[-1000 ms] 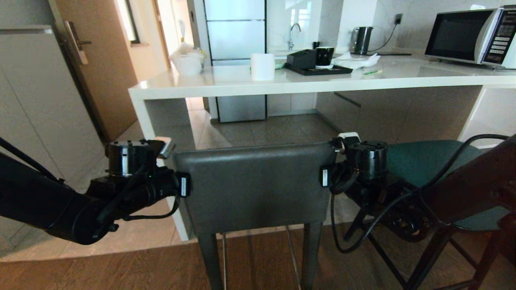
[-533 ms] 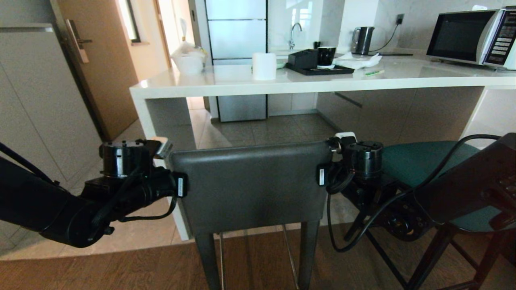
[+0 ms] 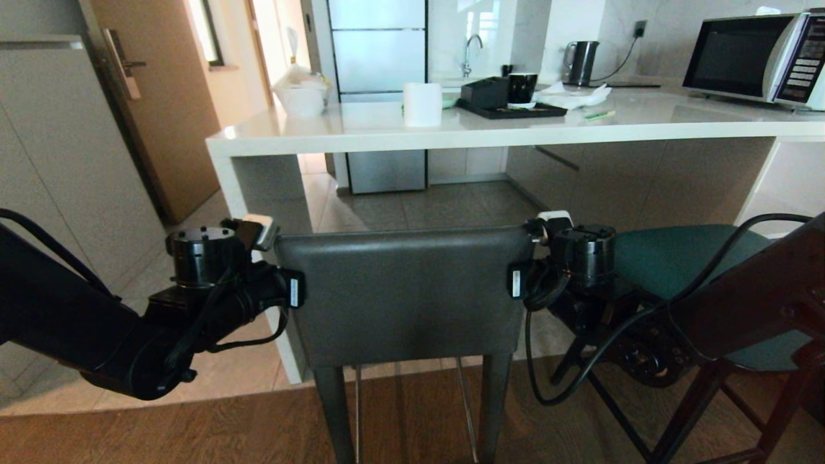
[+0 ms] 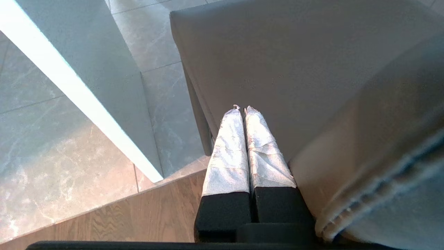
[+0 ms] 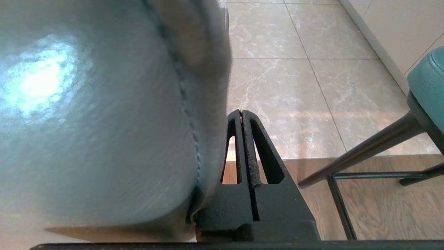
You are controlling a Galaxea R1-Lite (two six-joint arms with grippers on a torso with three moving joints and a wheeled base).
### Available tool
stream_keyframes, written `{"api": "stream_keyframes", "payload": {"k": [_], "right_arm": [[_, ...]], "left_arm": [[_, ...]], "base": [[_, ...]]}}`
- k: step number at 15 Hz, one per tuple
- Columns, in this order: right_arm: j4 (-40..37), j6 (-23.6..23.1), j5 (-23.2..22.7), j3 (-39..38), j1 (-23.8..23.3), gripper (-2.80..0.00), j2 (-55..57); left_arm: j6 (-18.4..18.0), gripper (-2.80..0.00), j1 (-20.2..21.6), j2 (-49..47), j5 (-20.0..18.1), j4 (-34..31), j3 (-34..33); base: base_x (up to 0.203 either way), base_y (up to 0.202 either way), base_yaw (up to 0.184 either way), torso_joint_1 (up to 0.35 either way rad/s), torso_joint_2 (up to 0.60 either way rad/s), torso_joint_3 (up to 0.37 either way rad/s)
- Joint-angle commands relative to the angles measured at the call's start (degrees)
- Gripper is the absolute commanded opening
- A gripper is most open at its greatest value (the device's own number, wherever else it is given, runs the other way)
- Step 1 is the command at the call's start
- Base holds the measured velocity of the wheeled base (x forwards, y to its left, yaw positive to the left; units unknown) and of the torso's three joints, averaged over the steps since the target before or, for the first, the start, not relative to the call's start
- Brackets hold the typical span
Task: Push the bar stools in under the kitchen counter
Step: Push the gray chair back under the dining table
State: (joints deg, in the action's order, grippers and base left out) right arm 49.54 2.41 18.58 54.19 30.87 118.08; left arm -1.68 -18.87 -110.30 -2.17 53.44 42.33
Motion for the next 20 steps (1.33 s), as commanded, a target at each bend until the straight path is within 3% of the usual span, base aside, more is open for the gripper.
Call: {"api": "stream_keyframes", "payload": {"k": [1,4,20], "right_arm": [[0.5,0.0,0.1,0.0,0.0,-2.80,-0.3],[0.4,0.0,0.1,0.2,-0.1,-2.80,-0.1],[0.3,-0.4,0.1,4.3,0.1,-2.80,3.0]], "left_arm": [[-0.1,-2.80,0.2,0.5,-0.1,0.1,-0.6],[-0.1,-2.80,0.2,0.7,0.0,0.1,-0.2],[-0.4,-2.80,0.9,0.8,-0.1,0.1,0.0]], "base": [[0.000,0.000,0.000,0.000,0.00,0.000],[0.067,0.000,-0.003,-0.008,0.00,0.006],[0.190,0.000,0.001,0.004,0.00,0.001]]}}
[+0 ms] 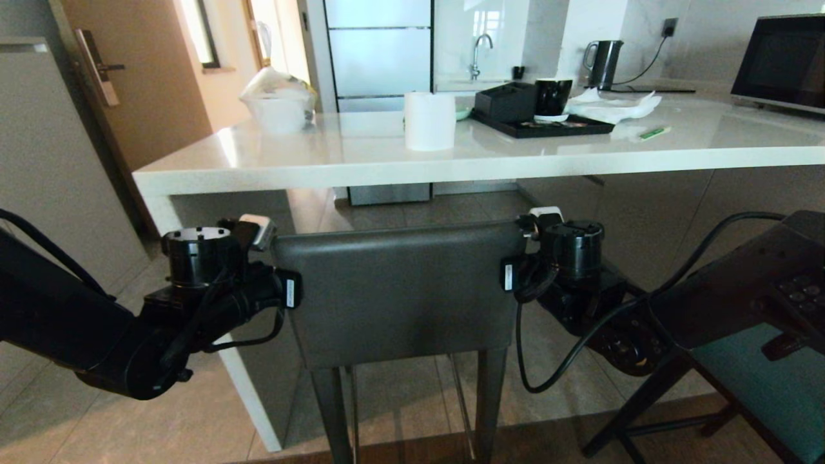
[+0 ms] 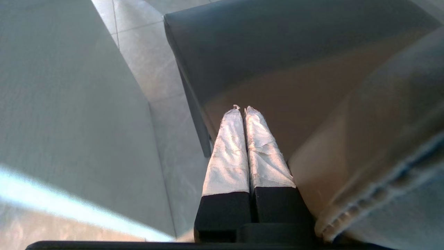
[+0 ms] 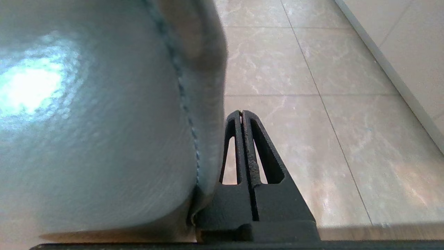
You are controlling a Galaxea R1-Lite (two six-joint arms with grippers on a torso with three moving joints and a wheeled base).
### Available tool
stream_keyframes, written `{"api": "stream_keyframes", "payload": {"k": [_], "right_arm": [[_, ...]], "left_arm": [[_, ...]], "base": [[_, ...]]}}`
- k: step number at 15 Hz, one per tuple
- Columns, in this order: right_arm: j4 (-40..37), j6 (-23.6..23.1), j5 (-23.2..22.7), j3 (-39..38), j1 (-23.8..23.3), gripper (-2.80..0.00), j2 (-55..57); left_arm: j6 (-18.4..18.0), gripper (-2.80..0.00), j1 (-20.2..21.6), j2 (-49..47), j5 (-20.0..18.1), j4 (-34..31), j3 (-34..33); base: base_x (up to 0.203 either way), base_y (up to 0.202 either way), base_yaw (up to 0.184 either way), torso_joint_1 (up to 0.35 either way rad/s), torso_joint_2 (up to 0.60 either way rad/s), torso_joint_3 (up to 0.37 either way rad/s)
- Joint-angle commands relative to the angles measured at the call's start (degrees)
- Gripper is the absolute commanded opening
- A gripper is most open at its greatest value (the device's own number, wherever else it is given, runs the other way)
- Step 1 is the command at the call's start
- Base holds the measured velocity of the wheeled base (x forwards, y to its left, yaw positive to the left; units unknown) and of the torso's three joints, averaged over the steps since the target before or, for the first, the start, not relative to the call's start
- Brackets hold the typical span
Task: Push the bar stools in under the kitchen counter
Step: Push the gray chair back under the dining table
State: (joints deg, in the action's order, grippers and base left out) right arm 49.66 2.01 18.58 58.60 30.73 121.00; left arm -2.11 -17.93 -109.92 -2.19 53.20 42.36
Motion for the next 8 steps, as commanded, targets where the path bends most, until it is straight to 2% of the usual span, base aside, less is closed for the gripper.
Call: {"api": "stream_keyframes", "payload": {"k": [1,6,8], "right_arm": [[0.2,0.0,0.1,-0.2,0.1,-2.80,0.1],[0.3,0.0,0.5,-0.2,0.4,-2.80,0.2],[0.3,-0.1,0.5,-0.2,0.6,-2.80,0.3]], "left_arm": [[0.0,-2.80,-0.2,0.4,-0.1,0.5,0.0],[0.0,-2.80,0.1,0.4,-0.1,0.7,-0.1],[0.0,-2.80,0.5,0.3,0.0,0.7,-0.3]], "base": [[0.189,0.000,0.003,0.004,0.01,-0.001],[0.182,0.000,0.002,0.004,0.00,0.003],[0.045,0.000,0.000,0.005,0.00,0.001]]}}
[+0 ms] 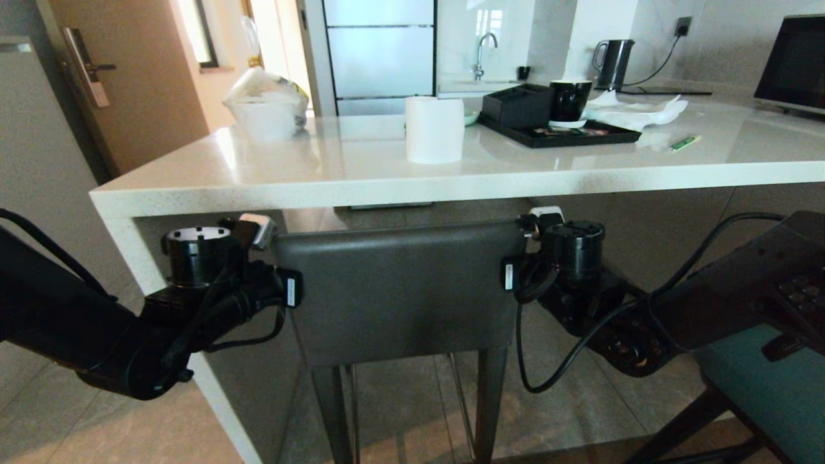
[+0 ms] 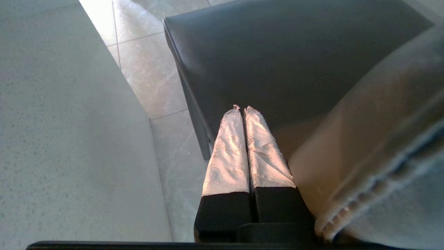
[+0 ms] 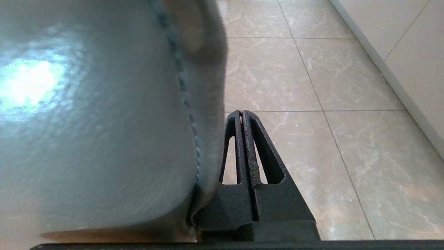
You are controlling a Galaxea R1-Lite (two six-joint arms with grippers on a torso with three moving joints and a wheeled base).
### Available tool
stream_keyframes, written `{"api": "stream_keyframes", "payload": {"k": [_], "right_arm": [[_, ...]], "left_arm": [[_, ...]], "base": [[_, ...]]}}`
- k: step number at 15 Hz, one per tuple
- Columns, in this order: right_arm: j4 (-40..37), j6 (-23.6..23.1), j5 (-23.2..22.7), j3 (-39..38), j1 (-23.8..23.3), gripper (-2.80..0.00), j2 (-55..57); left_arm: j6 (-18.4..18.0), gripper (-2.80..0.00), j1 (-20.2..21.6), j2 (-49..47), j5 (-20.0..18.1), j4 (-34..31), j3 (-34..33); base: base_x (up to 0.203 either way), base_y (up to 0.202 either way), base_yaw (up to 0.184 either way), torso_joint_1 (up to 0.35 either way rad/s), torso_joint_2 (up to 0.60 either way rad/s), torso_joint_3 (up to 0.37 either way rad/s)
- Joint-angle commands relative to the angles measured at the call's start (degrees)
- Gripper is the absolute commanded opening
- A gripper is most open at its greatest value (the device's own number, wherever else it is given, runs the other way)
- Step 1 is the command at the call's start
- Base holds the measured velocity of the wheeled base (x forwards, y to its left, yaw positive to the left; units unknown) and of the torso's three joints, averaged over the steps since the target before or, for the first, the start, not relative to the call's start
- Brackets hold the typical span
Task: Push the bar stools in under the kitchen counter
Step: Push the gray chair back under the dining table
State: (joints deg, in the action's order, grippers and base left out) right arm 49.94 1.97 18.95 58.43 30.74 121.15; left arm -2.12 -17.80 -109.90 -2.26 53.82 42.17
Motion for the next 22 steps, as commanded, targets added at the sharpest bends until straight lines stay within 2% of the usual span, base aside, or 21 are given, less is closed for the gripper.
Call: {"api": "stream_keyframes", "payload": {"k": [1,3,6,9,13,19,22], "right_arm": [[0.0,0.0,0.1,0.1,0.8,-2.80,0.4],[0.1,0.0,0.1,0.6,2.2,-2.80,1.3],[0.0,0.0,1.3,3.4,4.3,-2.80,3.5],[0.1,0.1,1.7,3.7,4.4,-2.80,3.7],[0.0,0.2,1.7,2.9,2.7,-2.80,3.0],[0.1,0.3,1.8,3.0,2.7,-2.80,2.6],[0.1,0.4,1.8,0.3,1.9,-2.80,-0.2]], "left_arm": [[-0.1,-2.80,1.1,0.2,0.0,0.0,-0.5],[-1.8,-2.80,3.0,0.2,-0.1,0.0,-0.9],[-2.2,-2.80,5.5,0.8,-0.7,0.1,-0.6],[-2.1,-2.80,4.6,0.7,-0.7,0.1,-1.1],[-1.7,-2.80,1.1,0.8,-0.2,0.1,-1.4],[-1.6,-2.80,2.4,2.1,-0.2,0.1,-2.4],[-1.6,-2.80,5.4,3.0,-0.3,0.1,-2.6]], "base": [[0.000,0.000,0.000,0.000,0.00,0.000],[0.000,0.000,0.000,0.000,0.00,0.000],[0.000,0.000,0.000,0.000,0.00,0.000],[0.000,0.000,0.000,0.000,0.00,0.000],[0.000,0.000,0.000,0.000,0.00,0.000],[0.000,0.000,0.000,0.000,0.00,0.000],[0.000,0.000,0.000,0.000,0.00,0.000]]}}
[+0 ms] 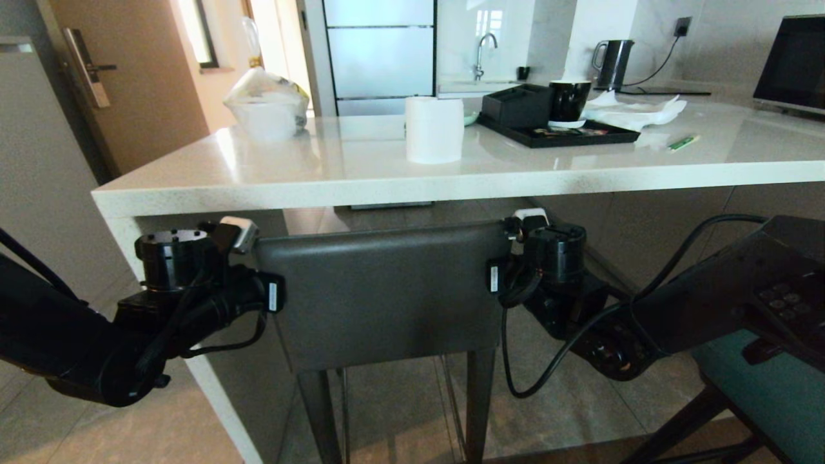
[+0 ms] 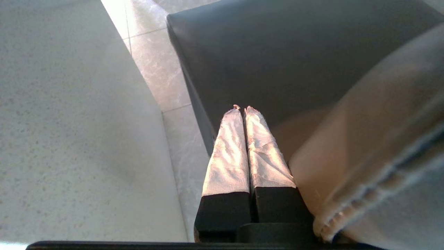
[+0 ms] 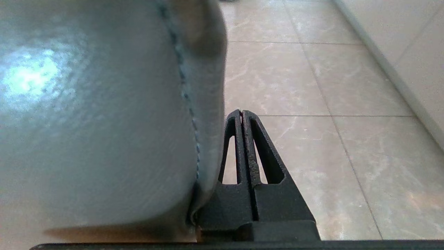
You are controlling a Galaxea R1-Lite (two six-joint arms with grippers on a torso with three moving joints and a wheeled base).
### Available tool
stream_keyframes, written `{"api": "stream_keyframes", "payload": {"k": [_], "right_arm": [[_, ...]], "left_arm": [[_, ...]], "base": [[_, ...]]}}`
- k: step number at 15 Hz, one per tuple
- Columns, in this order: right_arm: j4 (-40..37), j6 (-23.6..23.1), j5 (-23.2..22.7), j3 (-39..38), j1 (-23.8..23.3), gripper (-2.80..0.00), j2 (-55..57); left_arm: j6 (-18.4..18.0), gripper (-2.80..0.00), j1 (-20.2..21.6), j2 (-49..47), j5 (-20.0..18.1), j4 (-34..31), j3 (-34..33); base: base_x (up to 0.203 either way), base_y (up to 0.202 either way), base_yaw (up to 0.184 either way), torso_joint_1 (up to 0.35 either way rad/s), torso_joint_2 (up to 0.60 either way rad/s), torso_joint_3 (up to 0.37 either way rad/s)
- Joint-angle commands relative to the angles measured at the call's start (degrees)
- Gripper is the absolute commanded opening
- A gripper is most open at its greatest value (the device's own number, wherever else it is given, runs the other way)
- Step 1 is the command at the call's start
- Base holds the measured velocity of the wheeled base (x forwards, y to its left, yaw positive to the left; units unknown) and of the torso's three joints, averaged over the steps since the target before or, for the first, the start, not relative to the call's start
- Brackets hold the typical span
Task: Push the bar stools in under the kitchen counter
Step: Push the gray chair back under the dining table
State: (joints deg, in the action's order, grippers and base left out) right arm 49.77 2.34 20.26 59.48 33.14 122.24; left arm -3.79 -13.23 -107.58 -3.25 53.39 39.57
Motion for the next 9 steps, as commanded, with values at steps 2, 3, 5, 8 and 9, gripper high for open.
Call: {"api": "stream_keyframes", "payload": {"k": [2,3,5,8,9], "right_arm": [[0.3,0.0,0.3,-3.6,-2.5,-2.80,-4.0],[0.3,0.1,0.3,-4.5,-3.4,-2.80,-5.3],[0.3,0.1,0.3,-6.0,-4.1,-2.80,-8.2],[0.3,0.1,0.2,-10.7,-5.0,-2.80,-12.6],[0.3,0.1,0.2,-12.4,-5.6,-2.80,-14.4]], "left_arm": [[0.0,-2.80,3.6,1.7,0.4,0.6,-0.4],[0.0,-2.80,4.2,2.5,0.3,0.5,-0.9],[0.1,-2.80,4.5,4.3,0.3,0.6,-2.9],[0.1,-2.80,5.3,7.5,0.2,0.6,-6.8],[0.1,-2.80,5.6,9.0,0.2,0.6,-8.2]], "base": [[0.000,0.000,0.000,0.000,0.00,0.000],[0.000,0.000,0.000,0.000,0.00,0.000],[0.000,0.000,0.000,0.000,0.00,0.000],[0.000,0.000,0.000,0.000,0.00,0.000],[0.000,0.000,0.000,0.000,0.00,0.000]]}}
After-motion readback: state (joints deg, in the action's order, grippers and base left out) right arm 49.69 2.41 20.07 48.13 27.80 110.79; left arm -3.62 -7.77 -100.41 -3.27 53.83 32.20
